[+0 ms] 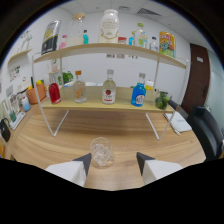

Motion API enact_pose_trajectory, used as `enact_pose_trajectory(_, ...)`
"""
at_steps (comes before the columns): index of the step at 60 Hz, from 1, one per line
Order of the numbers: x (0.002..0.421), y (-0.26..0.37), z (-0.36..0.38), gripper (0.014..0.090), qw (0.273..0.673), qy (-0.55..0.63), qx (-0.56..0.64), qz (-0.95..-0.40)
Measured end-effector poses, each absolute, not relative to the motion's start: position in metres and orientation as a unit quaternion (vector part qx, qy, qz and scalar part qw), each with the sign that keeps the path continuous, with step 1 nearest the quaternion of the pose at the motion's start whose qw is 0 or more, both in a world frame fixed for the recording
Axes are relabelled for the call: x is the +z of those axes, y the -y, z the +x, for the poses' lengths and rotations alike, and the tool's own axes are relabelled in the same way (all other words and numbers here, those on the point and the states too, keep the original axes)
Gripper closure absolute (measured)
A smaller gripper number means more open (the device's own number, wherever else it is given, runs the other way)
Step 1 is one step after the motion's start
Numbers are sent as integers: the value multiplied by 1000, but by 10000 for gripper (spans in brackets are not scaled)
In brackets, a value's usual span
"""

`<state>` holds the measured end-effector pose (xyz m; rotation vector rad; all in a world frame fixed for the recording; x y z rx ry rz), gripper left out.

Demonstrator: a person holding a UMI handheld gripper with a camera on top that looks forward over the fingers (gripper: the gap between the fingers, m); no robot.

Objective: Make me a cup of Mount Fuji.

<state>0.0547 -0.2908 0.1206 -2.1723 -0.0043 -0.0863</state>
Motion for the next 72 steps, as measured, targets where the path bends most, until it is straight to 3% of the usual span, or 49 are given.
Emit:
enact_pose_trajectory(16, 136, 310, 48, 204, 486, -6, -43, -873)
enact_pose_trajectory(26, 156, 312, 6, 200, 527, -10, -2, -850)
enact_pose_trajectory(37, 193, 256, -37, 204, 585, 5, 24, -811)
enact_pose_trajectory(51, 209, 157, -52, 212, 611, 18, 20, -791)
enact_pose_trajectory(55, 207, 132, -51, 254, 610, 16, 17, -792)
enact_pose_trajectory(59, 202, 114, -51, 354, 604, 15, 19, -797)
enact_pose_trajectory(68, 187, 95, -51, 680, 592, 15, 14, -806)
enact_pose_trajectory(72, 187, 95, -51, 681, 593, 13, 12, -805)
